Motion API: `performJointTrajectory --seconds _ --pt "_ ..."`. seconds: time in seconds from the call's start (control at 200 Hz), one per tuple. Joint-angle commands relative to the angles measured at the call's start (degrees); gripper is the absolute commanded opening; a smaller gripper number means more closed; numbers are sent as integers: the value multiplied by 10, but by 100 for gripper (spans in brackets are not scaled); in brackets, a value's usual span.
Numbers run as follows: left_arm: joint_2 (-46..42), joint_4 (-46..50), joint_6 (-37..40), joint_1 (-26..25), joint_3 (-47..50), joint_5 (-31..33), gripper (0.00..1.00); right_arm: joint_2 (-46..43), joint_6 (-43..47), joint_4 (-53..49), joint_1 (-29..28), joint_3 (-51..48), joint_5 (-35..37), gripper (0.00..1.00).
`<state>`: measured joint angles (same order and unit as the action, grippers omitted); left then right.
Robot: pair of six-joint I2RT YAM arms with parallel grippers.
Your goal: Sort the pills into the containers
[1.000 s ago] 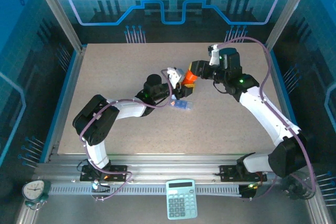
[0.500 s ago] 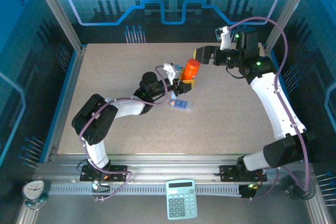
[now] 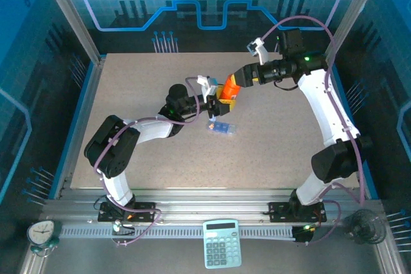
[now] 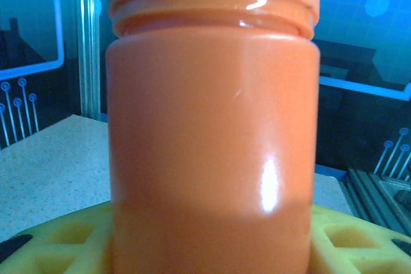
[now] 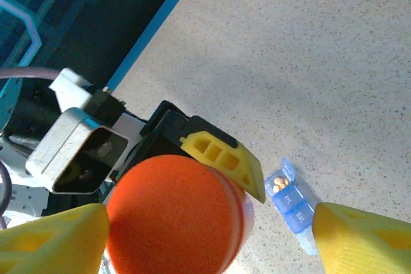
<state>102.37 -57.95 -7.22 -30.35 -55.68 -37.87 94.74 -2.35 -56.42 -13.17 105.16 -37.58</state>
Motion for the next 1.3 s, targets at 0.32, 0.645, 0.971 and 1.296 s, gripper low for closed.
performJointTrajectory --seconds 0.32,0.645,0.971,1.296 --pt "-12 -13 -23 5 -23 -40 0 10 26 -39 -31 30 15 77" --pt "-11 -15 -28 6 -27 -38 0 12 16 -39 -47 26 38 48" --pt "-40 18 41 -10 -24 55 0 -28 -150 79 -80 -110 133 38" --pt "-67 56 178 -63 -2 187 0 -63 -281 204 -120 -244 220 40"
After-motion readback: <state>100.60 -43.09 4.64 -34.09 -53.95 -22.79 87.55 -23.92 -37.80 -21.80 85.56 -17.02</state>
